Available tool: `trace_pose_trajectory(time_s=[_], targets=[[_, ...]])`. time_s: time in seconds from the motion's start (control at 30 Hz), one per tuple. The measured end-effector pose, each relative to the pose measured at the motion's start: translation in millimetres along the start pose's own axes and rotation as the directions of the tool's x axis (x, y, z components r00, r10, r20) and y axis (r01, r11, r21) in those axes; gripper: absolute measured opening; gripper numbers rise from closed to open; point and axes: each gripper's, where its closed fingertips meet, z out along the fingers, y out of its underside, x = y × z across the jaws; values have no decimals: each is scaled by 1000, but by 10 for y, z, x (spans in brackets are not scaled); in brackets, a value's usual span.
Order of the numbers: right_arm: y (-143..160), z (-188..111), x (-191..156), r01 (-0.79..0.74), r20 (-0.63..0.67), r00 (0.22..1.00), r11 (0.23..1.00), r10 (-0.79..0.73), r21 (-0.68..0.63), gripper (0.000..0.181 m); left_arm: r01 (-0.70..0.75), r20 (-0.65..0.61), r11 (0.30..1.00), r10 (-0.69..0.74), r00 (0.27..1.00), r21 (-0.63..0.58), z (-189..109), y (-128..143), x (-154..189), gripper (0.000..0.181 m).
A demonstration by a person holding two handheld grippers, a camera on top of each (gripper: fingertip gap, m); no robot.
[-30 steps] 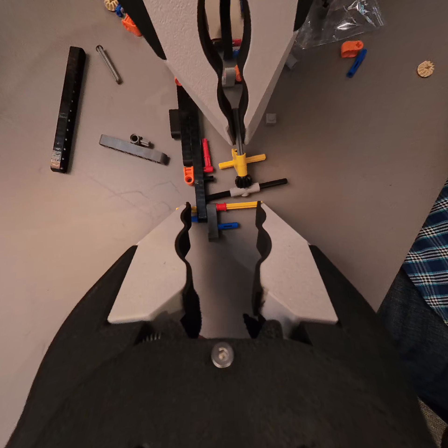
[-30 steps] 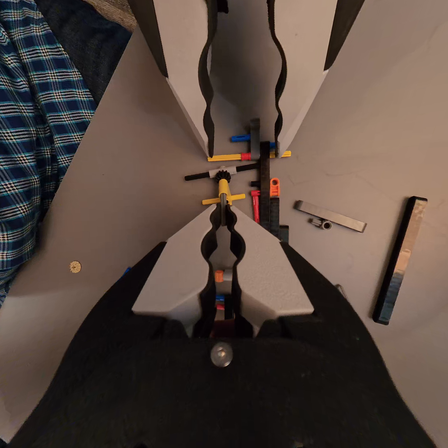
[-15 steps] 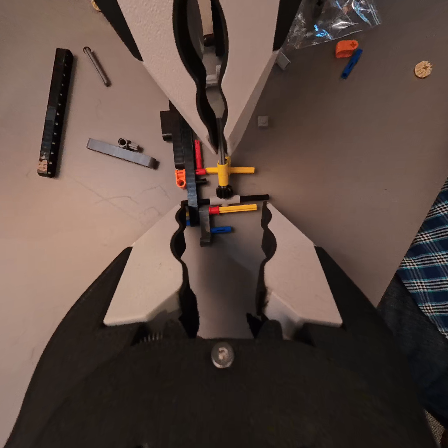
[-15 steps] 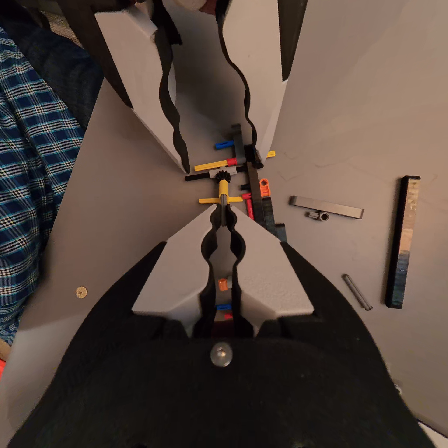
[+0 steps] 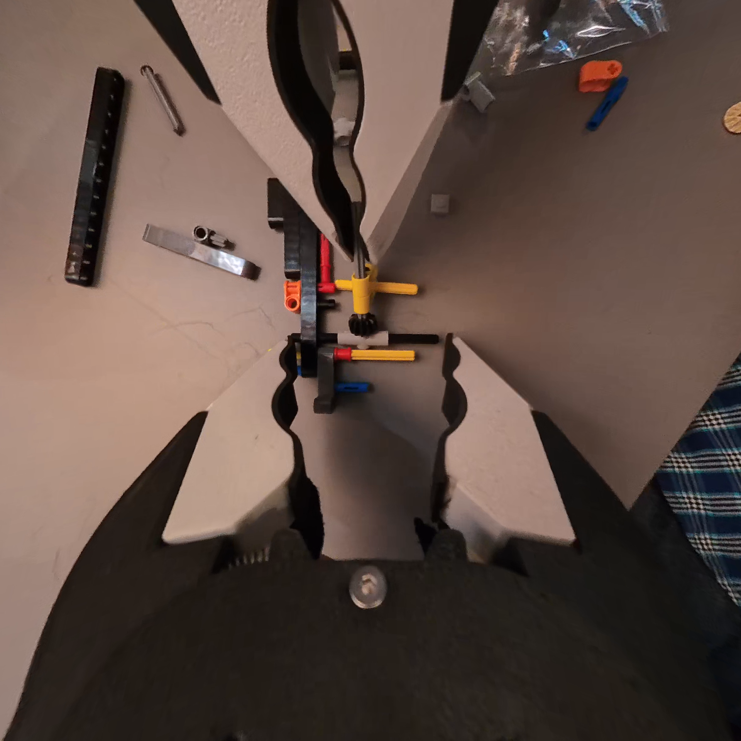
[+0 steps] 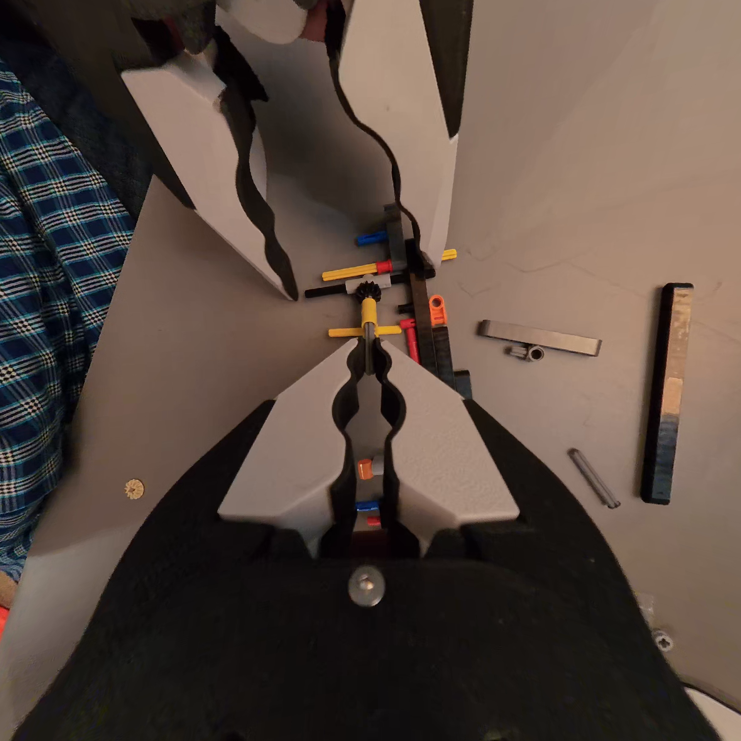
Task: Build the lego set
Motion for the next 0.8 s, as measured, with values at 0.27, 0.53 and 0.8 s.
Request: trace_pose_trajectory(time_s=[0.27, 0.53, 0.8], targets=[[-13, -6, 19, -14, -9, 1000, 1000, 14, 3, 1, 12, 31, 1000, -12, 999, 9, 5, -5, -22, 63], [-18, -7, 9, -29, -26, 999, 1000, 29, -1, 10, 25, 35, 999, -26, 999, 28, 9, -13, -30, 62], [-20, -26, 30, -35, -48, 998, 999, 35, 3, 8, 31, 38, 999, -33, 999, 38, 10, -16, -34, 60]])
